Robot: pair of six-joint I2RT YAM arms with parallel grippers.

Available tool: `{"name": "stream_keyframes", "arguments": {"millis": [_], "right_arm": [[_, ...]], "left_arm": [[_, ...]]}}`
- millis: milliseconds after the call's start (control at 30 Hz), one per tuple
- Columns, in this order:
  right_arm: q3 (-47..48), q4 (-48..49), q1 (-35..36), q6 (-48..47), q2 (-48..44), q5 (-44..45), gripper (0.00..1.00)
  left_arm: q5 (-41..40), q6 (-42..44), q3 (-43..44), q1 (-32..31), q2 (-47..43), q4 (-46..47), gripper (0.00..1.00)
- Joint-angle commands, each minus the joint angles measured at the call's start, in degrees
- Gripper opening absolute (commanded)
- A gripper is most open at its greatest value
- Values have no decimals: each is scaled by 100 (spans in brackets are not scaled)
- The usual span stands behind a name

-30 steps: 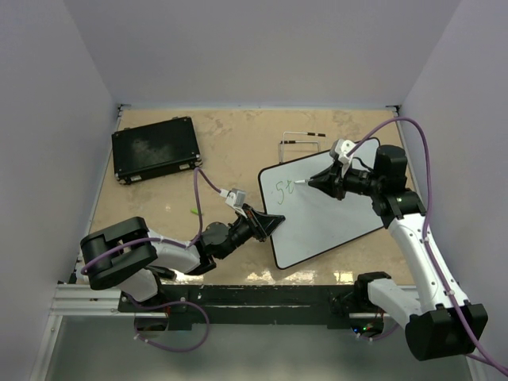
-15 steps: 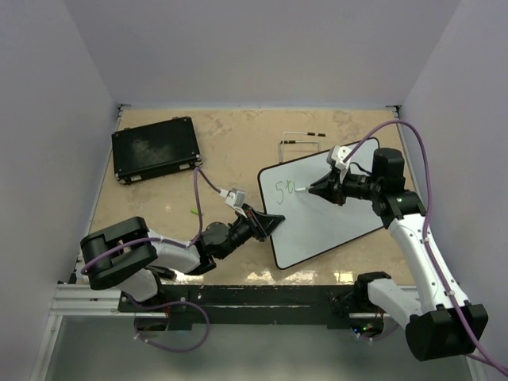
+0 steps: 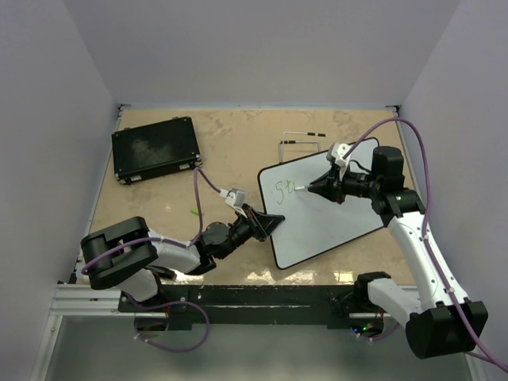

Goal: Write a sentence on the whiteboard

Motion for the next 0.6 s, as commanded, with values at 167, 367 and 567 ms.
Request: {"name": "stream_keyframes", "arguments": {"millis": [167,367,567], "right_arm": [[257,732,14,468,40,734,0],[249,689,-13,504,-126,665,0],[222,188,-48,55,-399,173,0]], "left_arm": [[271,621,103,-52,50,19,0],[271,621,103,-43,58,1,0],[236,621,50,-43,41,19,0]]}}
